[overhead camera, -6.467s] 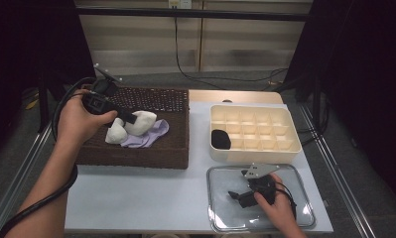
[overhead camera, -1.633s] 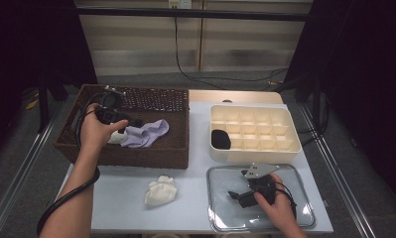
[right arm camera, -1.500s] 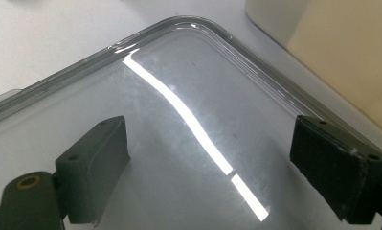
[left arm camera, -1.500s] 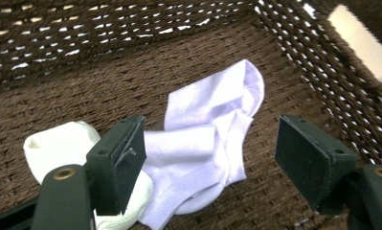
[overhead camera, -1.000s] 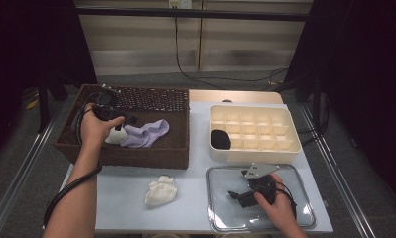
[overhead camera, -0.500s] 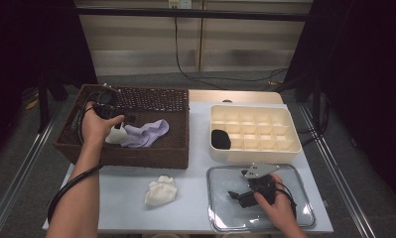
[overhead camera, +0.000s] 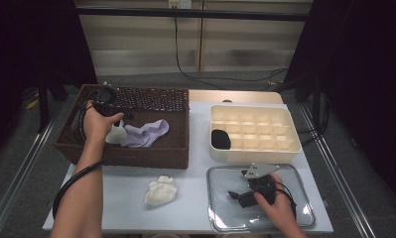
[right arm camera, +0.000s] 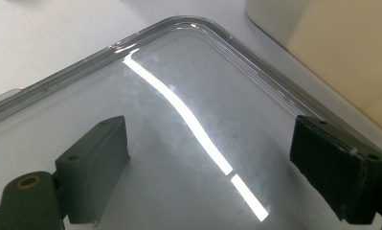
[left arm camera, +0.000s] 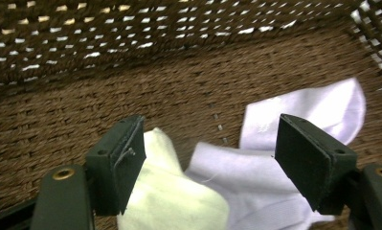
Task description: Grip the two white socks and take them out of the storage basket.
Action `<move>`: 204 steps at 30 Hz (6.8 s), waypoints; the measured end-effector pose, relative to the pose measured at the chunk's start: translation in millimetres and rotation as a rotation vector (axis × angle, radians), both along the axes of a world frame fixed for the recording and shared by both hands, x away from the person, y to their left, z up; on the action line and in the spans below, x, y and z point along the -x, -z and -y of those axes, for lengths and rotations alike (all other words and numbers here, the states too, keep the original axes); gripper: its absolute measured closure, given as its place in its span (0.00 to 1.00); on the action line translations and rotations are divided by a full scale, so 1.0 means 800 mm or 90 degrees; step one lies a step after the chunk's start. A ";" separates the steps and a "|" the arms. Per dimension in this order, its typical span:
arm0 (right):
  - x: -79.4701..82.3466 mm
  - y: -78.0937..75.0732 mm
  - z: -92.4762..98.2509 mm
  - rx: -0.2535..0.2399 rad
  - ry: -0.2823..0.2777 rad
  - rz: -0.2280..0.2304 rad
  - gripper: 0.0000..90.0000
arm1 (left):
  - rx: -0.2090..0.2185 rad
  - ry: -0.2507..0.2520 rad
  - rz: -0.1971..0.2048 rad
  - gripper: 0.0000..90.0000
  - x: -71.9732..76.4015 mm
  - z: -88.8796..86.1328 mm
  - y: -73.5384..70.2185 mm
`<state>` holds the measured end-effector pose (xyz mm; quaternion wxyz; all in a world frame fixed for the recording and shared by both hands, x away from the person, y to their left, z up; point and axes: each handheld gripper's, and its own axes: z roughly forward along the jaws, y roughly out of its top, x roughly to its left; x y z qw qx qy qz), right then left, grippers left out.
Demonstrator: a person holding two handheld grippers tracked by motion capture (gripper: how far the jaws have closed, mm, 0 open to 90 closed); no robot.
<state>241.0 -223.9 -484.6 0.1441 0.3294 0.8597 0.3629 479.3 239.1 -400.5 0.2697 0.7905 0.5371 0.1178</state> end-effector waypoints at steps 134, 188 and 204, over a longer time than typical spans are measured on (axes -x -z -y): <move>0.000 0.000 0.000 0.002 -0.001 0.000 0.14 | 0.099 0.213 -0.027 0.87 0.113 0.064 -0.123; 0.000 0.000 0.000 0.001 -0.002 -0.001 0.14 | 0.134 0.310 -0.005 0.87 0.202 0.093 -0.088; 0.000 0.000 0.000 0.001 -0.001 -0.001 0.14 | 0.125 0.335 -0.012 0.86 0.223 0.124 -0.041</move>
